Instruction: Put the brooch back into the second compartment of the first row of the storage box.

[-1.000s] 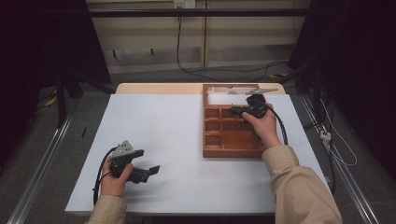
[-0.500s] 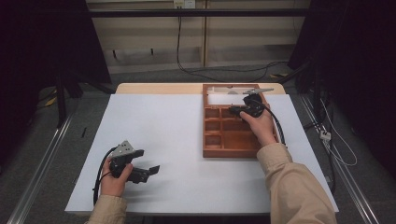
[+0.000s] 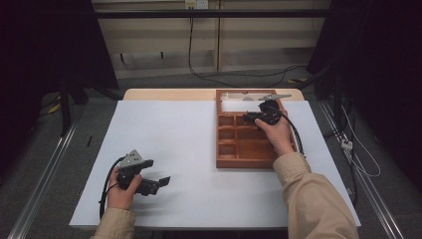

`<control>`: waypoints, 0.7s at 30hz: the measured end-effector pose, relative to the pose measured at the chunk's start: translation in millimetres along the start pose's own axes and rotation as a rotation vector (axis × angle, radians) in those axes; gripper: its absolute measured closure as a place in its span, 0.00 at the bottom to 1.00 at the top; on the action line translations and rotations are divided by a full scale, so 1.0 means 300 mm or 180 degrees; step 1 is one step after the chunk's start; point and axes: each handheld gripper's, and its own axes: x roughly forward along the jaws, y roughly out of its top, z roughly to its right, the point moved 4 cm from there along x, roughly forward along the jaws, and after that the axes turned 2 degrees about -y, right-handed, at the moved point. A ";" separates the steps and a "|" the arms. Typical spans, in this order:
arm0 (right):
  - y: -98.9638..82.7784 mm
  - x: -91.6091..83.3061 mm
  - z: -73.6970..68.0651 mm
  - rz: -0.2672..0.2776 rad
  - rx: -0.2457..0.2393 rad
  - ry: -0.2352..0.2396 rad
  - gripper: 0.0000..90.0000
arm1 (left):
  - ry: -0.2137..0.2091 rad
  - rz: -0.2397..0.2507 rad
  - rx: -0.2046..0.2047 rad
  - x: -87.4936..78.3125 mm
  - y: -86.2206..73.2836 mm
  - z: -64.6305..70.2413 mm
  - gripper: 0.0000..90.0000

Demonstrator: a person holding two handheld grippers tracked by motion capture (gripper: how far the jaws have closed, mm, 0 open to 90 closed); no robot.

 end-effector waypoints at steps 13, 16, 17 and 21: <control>-0.021 -0.076 -0.026 0.0099 0.0082 0.0043 0.30 | 0.0005 -0.0029 0.0014 0.000 -0.002 0.000 0.06; -0.036 -0.110 -0.036 0.0144 0.0083 0.0022 0.23 | -0.0003 -0.0007 0.0010 0.000 -0.001 0.003 0.06; -0.042 -0.122 -0.040 0.0154 0.0076 0.0024 0.22 | -0.0003 -0.0020 0.0015 0.000 -0.002 0.003 0.06; -0.068 -0.172 -0.058 0.0202 0.0051 0.0053 0.18 | 0.0003 -0.0021 0.0017 -0.002 -0.003 0.003 0.06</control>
